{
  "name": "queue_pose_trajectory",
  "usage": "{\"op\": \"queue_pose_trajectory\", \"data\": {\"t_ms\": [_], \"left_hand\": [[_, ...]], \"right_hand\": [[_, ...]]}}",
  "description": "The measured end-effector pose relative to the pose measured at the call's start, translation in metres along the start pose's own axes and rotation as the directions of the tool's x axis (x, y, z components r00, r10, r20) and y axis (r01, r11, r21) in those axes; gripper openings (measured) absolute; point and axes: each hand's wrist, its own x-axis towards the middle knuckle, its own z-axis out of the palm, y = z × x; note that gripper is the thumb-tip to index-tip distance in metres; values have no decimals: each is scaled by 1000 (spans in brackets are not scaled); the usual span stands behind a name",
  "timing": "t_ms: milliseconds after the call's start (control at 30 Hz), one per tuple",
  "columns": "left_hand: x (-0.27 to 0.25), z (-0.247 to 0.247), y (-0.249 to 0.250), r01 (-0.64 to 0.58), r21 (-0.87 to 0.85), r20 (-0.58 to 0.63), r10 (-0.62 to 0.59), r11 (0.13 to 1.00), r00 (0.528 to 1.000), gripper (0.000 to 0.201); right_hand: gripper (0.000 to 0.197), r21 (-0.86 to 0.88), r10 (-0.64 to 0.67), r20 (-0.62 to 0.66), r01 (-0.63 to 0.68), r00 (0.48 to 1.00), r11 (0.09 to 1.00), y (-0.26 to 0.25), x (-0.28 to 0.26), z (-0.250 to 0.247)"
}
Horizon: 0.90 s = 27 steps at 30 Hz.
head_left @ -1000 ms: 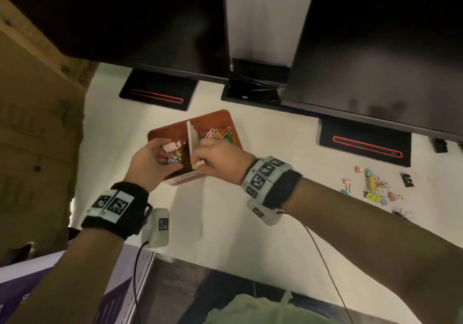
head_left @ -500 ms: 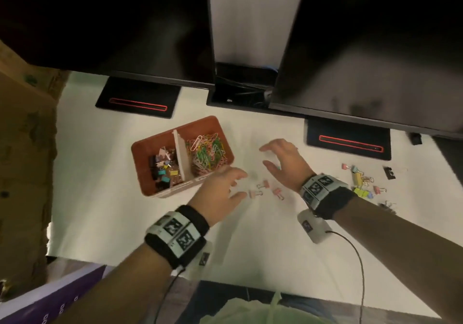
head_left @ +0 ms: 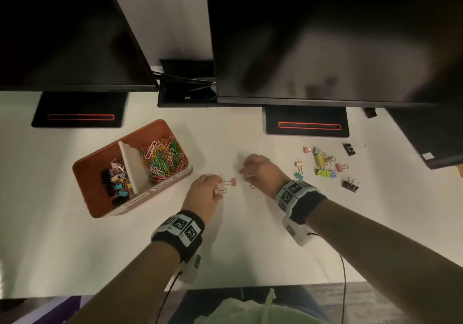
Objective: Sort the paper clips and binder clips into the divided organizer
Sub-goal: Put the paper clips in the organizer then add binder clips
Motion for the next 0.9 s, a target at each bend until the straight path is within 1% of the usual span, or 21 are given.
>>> {"op": "queue_pose_trajectory", "data": {"t_ms": [67, 133, 200, 233, 300, 333, 400, 533, 667, 800, 900], "left_hand": [[1, -3, 3, -5, -36, -3, 5, 999, 1000, 34], [5, -5, 8, -25, -67, 10, 26, 997, 1000, 36], [12, -6, 14, -37, -76, 70, 42, 996, 997, 45], [16, -6, 18, -39, -64, 104, 45, 997, 994, 51], [24, -3, 23, -47, -21, 150, 50, 999, 987, 59], [28, -2, 25, -48, 1, 165, 47, 999, 985, 59], [34, 1, 27, -31, 33, 175, 24, 999, 984, 53], [38, 3, 29, -5, 34, 141, 0, 999, 990, 33], [36, 4, 28, 6, 27, 101, -8, 1000, 995, 28], [34, 7, 27, -12, 94, 84, 4, 995, 996, 29], [33, 9, 26, -10, 111, 65, 3, 994, 998, 21]], "right_hand": [[33, 21, 10, 9, -10, 1000, 1000, 6, -3, -8], [46, -7, -18, 79, 18, 997, 1000, 12, -8, -15], [57, -57, -45, 170, 55, 984, 997, 13, -13, -16], [57, -70, -52, 191, 67, 980, 995, 13, -14, -15], [49, -38, -54, 178, 62, 983, 997, 12, -14, -12], [42, -5, -49, 159, 51, 986, 999, 12, -12, -11], [32, 34, -28, 148, 24, 989, 999, 11, -10, -12], [19, -2, 1, 185, 0, 983, 1000, 10, -8, -16], [15, -55, 1, 172, 9, 985, 998, 9, -10, -16], [16, 6, 4, 161, -6, 987, 1000, 13, -13, -15], [22, 19, 41, 190, -45, 981, 999, 17, -17, -17]]}}
